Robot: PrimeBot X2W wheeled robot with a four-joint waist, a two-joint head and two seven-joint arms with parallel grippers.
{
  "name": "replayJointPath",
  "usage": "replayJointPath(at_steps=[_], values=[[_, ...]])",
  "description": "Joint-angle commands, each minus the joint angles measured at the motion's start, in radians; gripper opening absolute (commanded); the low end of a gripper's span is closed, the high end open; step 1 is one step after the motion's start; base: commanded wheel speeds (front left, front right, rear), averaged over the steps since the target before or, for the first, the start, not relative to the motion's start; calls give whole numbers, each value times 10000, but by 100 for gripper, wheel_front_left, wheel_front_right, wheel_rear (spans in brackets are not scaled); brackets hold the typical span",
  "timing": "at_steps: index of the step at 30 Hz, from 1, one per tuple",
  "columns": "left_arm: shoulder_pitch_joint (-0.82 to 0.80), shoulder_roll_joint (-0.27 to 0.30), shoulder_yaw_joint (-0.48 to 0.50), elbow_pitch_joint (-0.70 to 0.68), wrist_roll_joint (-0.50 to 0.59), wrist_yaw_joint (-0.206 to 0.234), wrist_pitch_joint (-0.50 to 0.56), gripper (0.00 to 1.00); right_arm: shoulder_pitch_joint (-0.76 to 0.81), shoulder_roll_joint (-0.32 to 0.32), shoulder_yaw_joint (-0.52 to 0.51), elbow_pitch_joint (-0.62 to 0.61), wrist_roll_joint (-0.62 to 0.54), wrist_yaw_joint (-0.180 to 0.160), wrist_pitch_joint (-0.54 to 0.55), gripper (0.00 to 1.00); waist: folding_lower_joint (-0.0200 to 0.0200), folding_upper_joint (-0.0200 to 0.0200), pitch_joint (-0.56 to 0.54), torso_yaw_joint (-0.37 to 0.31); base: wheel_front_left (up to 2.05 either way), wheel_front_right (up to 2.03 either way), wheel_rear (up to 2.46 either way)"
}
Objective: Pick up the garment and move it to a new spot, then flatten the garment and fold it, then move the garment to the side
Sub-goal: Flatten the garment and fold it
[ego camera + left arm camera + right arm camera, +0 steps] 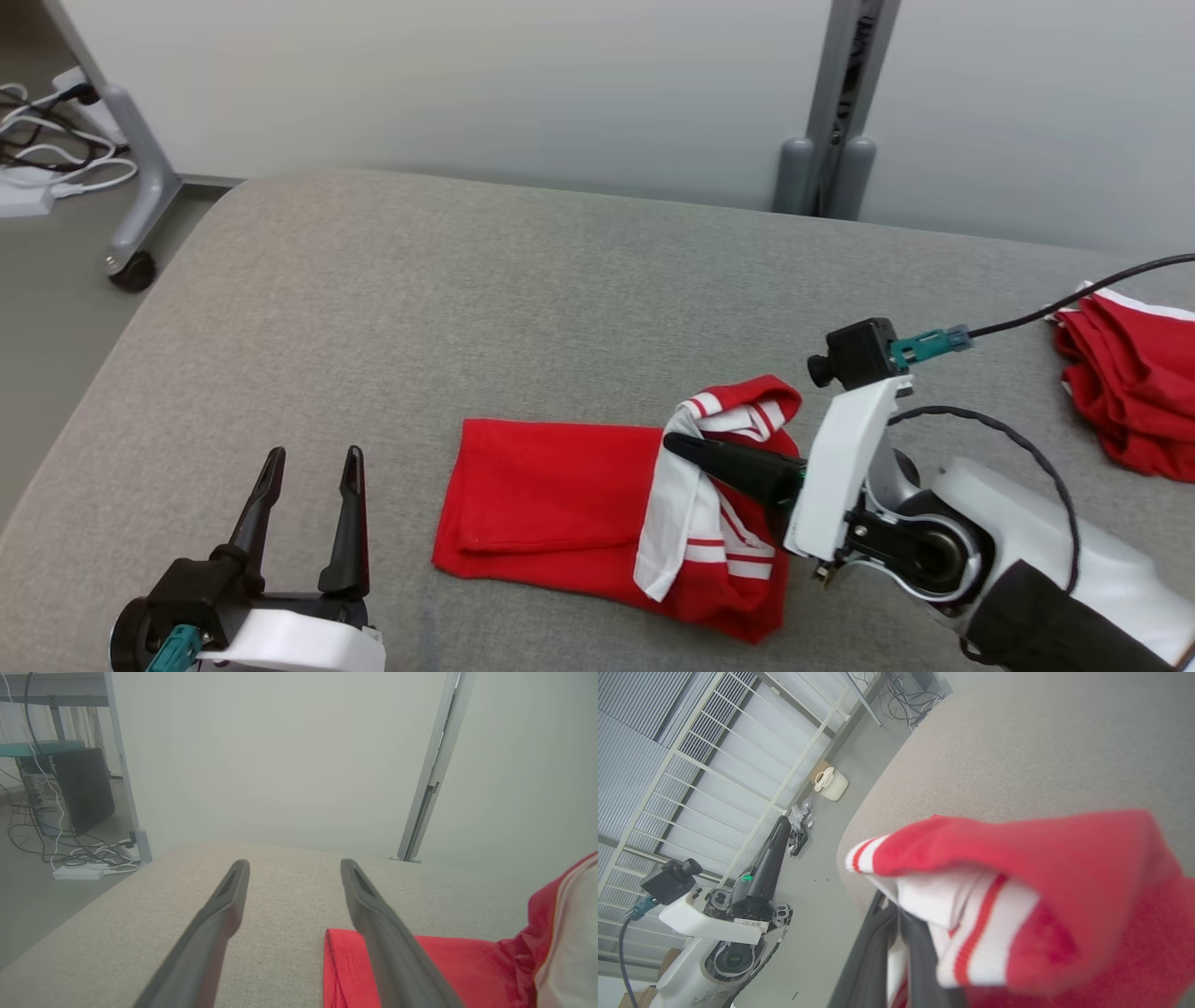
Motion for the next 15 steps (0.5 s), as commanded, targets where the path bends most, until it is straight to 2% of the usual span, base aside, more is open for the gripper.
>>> replayJointPath(at_steps=[1, 15], values=[[-169, 33, -43, -12, -57, 12, -29, 100, -170, 182, 50, 221, -50, 4, -108, 0, 0, 0, 74, 212, 0, 0, 0], [-670, 32, -1001, 127, -200, 7, -29, 100, -1192, 2208, 643, 3239, -390, 4, -662, 0, 0, 0, 392, 1378, 0, 0, 0]])
